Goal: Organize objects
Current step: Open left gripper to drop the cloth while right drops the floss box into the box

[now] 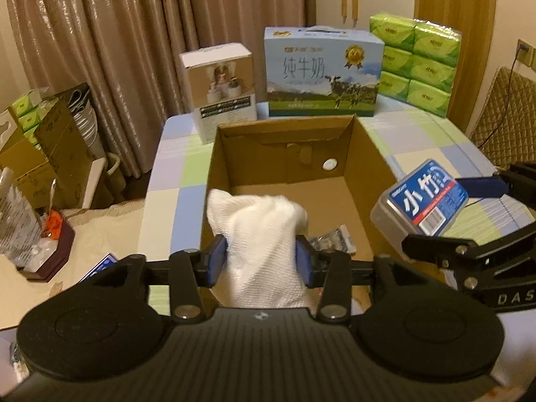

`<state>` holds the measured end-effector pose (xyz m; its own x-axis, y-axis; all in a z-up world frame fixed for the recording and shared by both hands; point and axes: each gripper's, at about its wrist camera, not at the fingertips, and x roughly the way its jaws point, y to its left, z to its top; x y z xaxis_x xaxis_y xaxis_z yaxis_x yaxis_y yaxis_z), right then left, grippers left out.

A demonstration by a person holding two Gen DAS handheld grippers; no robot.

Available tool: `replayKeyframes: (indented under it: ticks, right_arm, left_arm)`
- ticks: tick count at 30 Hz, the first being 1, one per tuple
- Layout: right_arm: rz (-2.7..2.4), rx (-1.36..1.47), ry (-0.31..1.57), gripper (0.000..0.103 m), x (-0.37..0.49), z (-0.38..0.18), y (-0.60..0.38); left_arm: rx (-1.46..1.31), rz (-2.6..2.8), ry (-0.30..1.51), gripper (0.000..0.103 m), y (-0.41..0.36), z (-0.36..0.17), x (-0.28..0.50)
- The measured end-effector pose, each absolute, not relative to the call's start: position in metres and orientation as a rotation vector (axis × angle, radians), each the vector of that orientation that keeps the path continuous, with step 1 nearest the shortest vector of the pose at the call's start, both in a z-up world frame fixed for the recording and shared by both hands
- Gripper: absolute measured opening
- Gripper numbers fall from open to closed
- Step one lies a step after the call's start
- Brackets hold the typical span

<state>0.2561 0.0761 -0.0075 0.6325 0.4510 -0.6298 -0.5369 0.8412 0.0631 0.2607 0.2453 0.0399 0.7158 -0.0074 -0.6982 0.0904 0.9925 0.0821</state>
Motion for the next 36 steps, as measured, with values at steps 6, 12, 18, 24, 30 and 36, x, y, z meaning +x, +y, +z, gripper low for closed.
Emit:
replayKeyframes:
  ticks: [6, 12, 18, 24, 30, 36]
  right_arm:
    - [0.57, -0.131, 0.683, 0.083, 0.255, -0.008, 0.074]
    - [0.576, -0.128, 0.68, 0.083, 0.25, -0.005, 0.075]
    - [0.589, -0.118, 0.67, 0.083, 0.247, 0.002, 0.081]
    - [0.595, -0.088, 0.65, 0.085, 0.253, 0.005, 0.088]
    - [0.596, -0.015, 0.629, 0.101, 0.258, 0.006, 0.081]
    - [0.57, -0.01, 0.645, 0.101, 0.245, 0.011, 0.062]
  left_arm:
    - [0.118, -0.028, 0.749, 0.063, 0.248, 0.045, 0.256]
    - [0.125, 0.005, 0.74, 0.065, 0.253, 0.054, 0.239]
    - [0.122, 0.017, 0.74, 0.07, 0.259, 0.055, 0.228]
    - [0.113, 0.024, 0.742, 0.075, 0.266, 0.052, 0.226]
    - [0.095, 0.028, 0.749, 0.08, 0.27, 0.047, 0.222]
    - [0.06, 0.04, 0.723, 0.095, 0.271, 0.051, 0.2]
